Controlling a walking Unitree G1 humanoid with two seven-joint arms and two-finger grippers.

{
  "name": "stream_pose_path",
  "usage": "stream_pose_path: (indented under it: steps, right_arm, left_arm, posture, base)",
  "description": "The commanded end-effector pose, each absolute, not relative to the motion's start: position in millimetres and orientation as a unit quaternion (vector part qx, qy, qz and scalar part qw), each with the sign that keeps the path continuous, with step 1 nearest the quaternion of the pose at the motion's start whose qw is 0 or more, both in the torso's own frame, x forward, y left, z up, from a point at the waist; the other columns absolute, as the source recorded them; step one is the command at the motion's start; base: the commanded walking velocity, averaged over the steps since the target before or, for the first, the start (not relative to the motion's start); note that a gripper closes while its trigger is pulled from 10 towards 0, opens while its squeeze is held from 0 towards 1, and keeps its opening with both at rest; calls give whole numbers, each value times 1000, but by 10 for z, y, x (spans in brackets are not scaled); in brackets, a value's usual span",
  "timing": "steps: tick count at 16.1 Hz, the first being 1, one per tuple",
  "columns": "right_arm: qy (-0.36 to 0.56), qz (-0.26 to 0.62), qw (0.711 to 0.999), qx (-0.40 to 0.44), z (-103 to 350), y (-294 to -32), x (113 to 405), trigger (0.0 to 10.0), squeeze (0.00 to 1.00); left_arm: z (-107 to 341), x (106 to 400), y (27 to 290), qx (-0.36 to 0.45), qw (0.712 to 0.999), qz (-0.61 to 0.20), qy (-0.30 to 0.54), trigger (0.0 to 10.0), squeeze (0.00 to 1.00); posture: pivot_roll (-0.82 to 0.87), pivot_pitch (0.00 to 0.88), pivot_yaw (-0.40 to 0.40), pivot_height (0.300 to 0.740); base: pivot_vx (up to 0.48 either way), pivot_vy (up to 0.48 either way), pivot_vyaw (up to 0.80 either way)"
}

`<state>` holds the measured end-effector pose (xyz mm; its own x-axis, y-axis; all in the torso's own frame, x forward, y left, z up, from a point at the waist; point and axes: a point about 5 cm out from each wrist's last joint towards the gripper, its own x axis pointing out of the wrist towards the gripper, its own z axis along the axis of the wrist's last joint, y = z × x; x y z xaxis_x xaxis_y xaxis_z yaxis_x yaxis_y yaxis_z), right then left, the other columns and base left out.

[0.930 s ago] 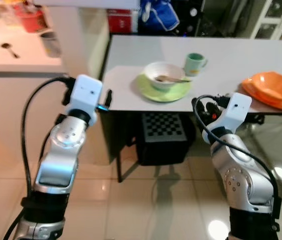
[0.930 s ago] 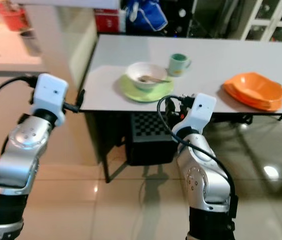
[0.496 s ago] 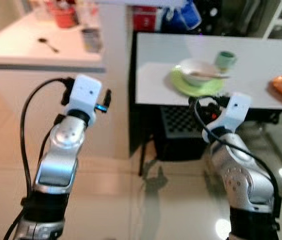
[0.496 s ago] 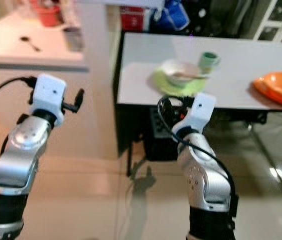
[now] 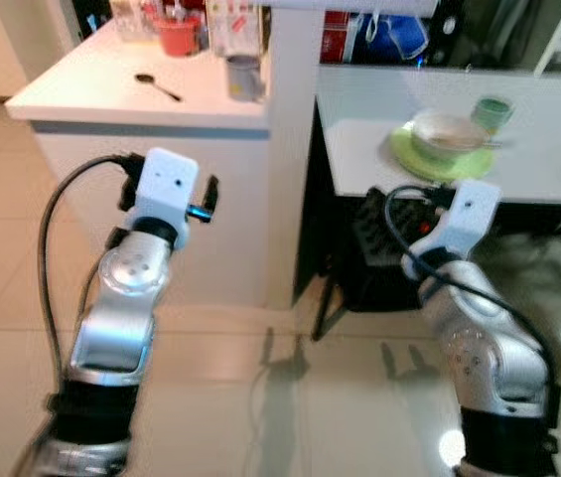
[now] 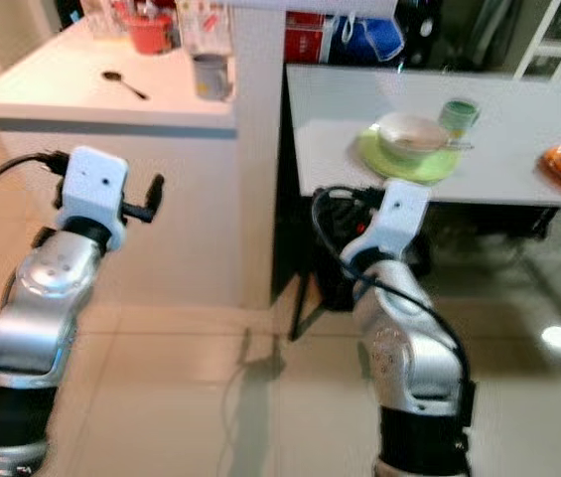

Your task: Setting the table

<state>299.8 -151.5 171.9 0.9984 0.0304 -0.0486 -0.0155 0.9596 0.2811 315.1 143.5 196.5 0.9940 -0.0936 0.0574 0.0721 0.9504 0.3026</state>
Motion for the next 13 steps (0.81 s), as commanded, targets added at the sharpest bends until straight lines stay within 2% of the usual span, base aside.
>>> stream_pose_path:
  steps: [1,2,3,5,9,13]
  right_arm:
    - [24,9,991,134,1744,-1498,3010,10000,639]
    - [27,9,991,128,1741,-1497,3017,10000,639]
    - [24,17,993,113,1757,-1474,3034,10000,0]
    - [15,24,994,108,1784,-1454,3038,10000,0]
    - [8,50,995,92,1824,-1396,3050,10000,0]
    - [11,63,994,87,1817,-1349,3047,10000,0]
  left_arm:
    - [2023,3158,1501,150,988,-20,-43,10000,0]
    - [2032,3163,1501,151,987,-16,-44,10000,0]
    - [2038,3168,1493,154,987,-18,-50,10000,0]
    - [2046,3162,1485,149,987,-23,-55,10000,0]
    - [2079,3153,1478,139,988,-28,-64,10000,0]
    - [2082,3147,1523,142,987,-23,-64,10000,0]
  posture:
    - [14,0,-23,740]
    - [14,0,-23,740]
    - [17,0,-33,740]
    - [17,0,-33,740]
    - [21,0,-37,740]
    - [27,0,-41,740]
  base:
    - [0,0,0]
    - [0,0,0]
    - [0,0,0]
    - [0,0,0]
    - [326,0,0]
    - [429,0,800]
